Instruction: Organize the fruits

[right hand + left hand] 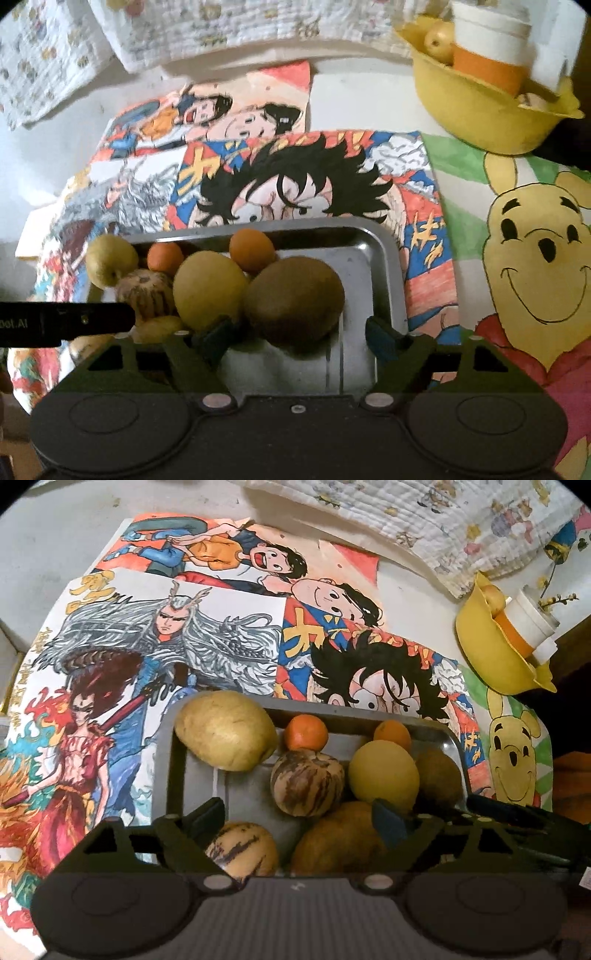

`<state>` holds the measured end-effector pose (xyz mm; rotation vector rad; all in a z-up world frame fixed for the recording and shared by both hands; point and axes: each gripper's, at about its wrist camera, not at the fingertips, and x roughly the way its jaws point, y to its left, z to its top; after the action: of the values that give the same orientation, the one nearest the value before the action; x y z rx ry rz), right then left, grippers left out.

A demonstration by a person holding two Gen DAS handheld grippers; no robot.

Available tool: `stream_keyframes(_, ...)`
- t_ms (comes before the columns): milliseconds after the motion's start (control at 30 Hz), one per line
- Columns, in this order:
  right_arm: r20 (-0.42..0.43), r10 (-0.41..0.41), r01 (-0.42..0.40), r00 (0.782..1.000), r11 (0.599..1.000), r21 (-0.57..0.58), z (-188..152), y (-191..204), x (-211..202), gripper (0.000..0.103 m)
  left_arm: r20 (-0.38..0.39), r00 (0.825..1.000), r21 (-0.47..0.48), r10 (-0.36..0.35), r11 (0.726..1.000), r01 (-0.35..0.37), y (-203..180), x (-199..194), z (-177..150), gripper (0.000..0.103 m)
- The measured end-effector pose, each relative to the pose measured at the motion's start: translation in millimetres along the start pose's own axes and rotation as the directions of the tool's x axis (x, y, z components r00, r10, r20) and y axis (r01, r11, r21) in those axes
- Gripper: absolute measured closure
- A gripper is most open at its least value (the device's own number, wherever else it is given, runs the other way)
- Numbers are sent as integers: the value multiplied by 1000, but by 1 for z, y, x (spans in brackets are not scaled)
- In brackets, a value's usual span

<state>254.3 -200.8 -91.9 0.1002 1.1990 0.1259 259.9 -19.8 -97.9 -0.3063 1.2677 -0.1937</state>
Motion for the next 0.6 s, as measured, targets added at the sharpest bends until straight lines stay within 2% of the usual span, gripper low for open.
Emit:
stream_keyframes(300,62,-22,22,998,1000,8,-6,6,-25,17,55,998,43,-2,999,-1,-1,-25,-2,8)
stream_keyframes(433,102,-26,23,994,999,34,-14,10,-40,10,108,994,77,8,997,-16,0,-41,-5,5)
stream_keyframes(600,163,-28,24,986,999,29,-27,24,-60,6,162,987,117,4,993,-23,4,-60,-14,4)
